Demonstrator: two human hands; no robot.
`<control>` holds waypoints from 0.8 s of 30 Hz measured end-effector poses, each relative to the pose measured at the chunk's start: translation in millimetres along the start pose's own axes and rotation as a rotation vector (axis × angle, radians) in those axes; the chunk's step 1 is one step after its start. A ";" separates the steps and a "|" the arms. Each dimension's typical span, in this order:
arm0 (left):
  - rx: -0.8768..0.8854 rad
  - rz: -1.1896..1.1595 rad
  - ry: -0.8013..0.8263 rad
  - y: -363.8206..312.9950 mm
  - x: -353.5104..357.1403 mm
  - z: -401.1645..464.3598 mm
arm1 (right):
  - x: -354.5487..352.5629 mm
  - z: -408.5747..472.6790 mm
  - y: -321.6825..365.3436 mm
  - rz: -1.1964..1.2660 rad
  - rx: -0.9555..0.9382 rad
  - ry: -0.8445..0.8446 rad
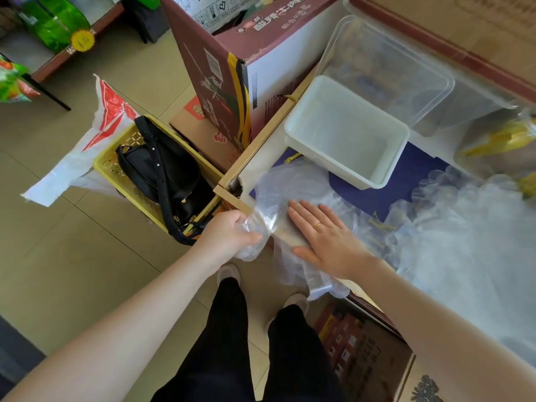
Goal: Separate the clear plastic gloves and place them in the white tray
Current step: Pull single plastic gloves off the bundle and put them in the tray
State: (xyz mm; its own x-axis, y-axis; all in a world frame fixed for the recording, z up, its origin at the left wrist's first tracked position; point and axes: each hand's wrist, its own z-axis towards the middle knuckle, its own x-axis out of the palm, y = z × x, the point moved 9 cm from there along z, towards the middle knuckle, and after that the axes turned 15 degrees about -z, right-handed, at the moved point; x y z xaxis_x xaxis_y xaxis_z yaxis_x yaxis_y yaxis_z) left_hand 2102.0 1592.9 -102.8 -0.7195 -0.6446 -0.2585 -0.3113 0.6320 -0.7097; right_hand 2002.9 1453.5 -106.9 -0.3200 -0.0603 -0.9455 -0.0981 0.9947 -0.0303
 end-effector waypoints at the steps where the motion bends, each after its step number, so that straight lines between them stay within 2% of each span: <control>1: 0.048 0.087 -0.012 -3.9 -0.5 0.2 | 3.0 -1.2 -3.9 -0.023 0.000 0.019; 6: 0.139 0.280 -0.075 -9.8 0.4 -4.1 | 6.1 4.9 -10.4 -0.041 0.006 0.049; 10: 0.109 0.217 -0.087 -6.3 4.9 -9.8 | -6.8 9.4 -9.7 -0.002 0.046 0.007; 12: 0.101 0.256 -0.133 -7.7 5.8 -14.1 | -18.4 5.8 -17.6 0.097 0.137 -0.056; 15: 0.203 0.441 -0.229 -15.2 5.7 -20.3 | -34.5 -12.1 -46.9 0.203 0.410 -0.200; 17: 0.284 0.535 -0.260 -17.8 8.4 -24.3 | -26.4 -24.8 -62.4 0.211 0.542 -0.134; 20: 0.370 0.544 -0.279 -22.0 9.9 -28.5 | -9.5 -36.2 -74.1 0.165 0.624 0.024; 24: 0.459 0.556 -0.294 -29.7 5.9 -26.0 | -13.3 -33.9 -72.1 0.181 0.642 0.009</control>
State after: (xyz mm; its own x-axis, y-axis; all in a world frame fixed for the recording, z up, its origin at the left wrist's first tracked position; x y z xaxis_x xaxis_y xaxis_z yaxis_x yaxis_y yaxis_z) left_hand 2090.9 1581.5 -66.2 -0.4804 -0.4132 -0.7736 0.3815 0.6958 -0.6086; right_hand 1982.2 1379.8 -81.2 -0.2870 0.1147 -0.9510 0.5374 0.8411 -0.0608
